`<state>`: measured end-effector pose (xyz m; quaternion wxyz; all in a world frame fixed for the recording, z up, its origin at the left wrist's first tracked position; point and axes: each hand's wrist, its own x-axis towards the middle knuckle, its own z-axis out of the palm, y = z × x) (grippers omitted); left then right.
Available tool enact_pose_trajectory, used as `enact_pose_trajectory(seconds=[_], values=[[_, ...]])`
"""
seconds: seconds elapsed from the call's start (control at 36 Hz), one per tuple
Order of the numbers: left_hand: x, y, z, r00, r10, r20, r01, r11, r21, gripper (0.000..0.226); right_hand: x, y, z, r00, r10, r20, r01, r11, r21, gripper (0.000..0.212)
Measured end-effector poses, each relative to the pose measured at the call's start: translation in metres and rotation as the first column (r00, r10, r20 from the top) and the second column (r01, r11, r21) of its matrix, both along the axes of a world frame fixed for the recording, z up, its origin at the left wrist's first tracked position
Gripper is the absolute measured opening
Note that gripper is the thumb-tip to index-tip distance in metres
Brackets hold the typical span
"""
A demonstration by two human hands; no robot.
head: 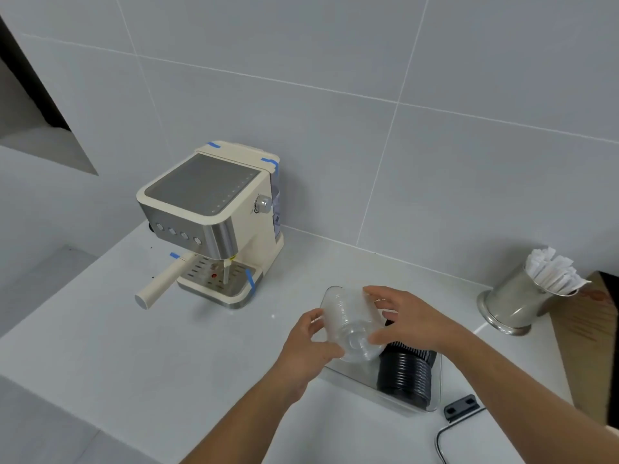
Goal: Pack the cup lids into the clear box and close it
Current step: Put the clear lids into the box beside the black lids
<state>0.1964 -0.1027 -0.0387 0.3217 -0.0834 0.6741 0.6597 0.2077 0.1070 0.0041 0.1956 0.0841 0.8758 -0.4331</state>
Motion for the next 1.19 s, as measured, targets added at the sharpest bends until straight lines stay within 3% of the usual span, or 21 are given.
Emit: enact_pose_trajectory(seconds=[0.19, 0.42, 0.53, 0.61, 0.81, 0.94, 1.19], values=[[0.012, 0.008, -0.012, 0.989, 0.025, 0.143, -0.038, 0.995, 0.091, 0.068, -0.006, 0.0, -0.01, 0.996, -0.025, 0.084, 0.026, 1.0, -0.014, 0.095], [0.01, 0.013, -0.011, 0.964, 0.079, 0.254, -0.102, 0.992, 0.079, 0.072, -0.017, -0.004, -0.026, 0.973, -0.18, 0.147, 0.205, 0.962, -0.18, 0.061], [0.005, 0.016, -0.014, 0.947, 0.096, 0.307, -0.126, 0.989, 0.082, 0.011, -0.023, -0.013, -0.034, 0.943, -0.265, 0.202, 0.311, 0.916, -0.251, 0.025], [0.001, 0.02, -0.016, 0.928, 0.139, 0.345, -0.173, 0.982, 0.07, 0.008, -0.028, -0.02, -0.039, 0.912, -0.309, 0.269, 0.377, 0.89, -0.255, 0.024], [-0.01, 0.025, -0.02, 0.902, 0.201, 0.383, -0.22, 0.975, 0.008, 0.015, -0.039, -0.031, -0.055, 0.811, -0.426, 0.4, 0.558, 0.767, -0.315, 0.008], [-0.016, 0.032, -0.02, 0.877, 0.209, 0.432, -0.248, 0.968, 0.035, 0.037, -0.048, -0.037, -0.066, 0.757, -0.468, 0.456, 0.626, 0.721, -0.298, 0.022], [-0.023, 0.047, -0.023, 0.842, 0.26, 0.473, -0.297, 0.955, 0.005, 0.045, -0.052, -0.041, -0.076, 0.718, -0.514, 0.469, 0.672, 0.687, -0.275, 0.014]])
